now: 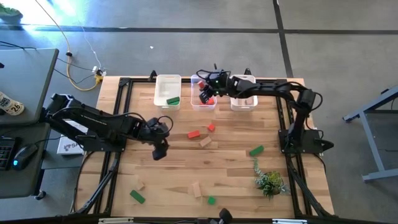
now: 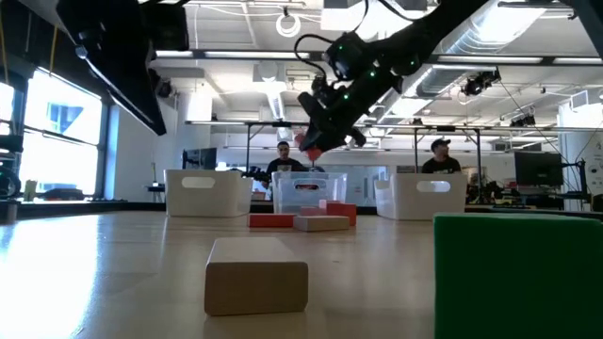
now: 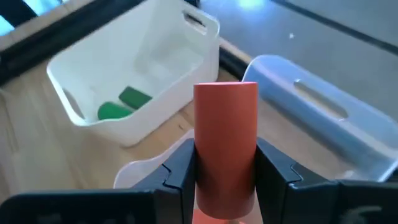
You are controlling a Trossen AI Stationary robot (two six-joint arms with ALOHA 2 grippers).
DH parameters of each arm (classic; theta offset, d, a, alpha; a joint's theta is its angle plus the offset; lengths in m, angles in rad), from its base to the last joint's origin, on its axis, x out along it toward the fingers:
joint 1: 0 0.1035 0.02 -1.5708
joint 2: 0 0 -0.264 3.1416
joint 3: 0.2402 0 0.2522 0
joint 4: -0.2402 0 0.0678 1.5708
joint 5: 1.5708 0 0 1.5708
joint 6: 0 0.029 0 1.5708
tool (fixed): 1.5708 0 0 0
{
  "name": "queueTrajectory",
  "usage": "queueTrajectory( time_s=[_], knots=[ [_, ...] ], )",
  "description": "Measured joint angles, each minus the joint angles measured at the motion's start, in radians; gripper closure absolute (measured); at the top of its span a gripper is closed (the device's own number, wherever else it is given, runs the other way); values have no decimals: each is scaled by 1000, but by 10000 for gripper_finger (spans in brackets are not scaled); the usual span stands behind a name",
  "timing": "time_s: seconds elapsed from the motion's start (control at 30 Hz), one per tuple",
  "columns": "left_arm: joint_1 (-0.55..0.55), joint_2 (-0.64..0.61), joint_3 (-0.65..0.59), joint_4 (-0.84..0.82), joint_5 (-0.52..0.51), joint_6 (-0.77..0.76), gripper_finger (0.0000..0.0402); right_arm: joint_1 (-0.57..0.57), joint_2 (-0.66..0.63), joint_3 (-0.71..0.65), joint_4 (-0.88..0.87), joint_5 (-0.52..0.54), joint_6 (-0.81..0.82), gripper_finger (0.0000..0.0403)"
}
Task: Sort & place blocks by color
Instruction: Put the orange block into the transparent bin, then put the green block into the left white bin
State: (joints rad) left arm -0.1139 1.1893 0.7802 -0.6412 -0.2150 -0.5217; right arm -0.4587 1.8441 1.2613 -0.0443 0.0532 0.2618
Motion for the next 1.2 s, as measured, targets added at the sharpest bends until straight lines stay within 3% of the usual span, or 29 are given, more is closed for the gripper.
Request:
queueTrajectory(
  time_s=[0.23, 0.43, 0.53, 1.2],
  knots=[
    [18, 0, -13, 161, -52, 63, 188, -1, 18, 0, -27, 7, 2, 304],
    [43, 0, -13, 258, -57, 131, 188, -1, 18, 0, -24, 26, 17, 219],
    [55, 0, -13, 272, -58, 133, 188, -1, 18, 0, -25, 20, 18, 195],
    [74, 0, -14, 241, 2, 133, 188, 42, -74, 0, -67, -19, 25, 186]
  ],
)
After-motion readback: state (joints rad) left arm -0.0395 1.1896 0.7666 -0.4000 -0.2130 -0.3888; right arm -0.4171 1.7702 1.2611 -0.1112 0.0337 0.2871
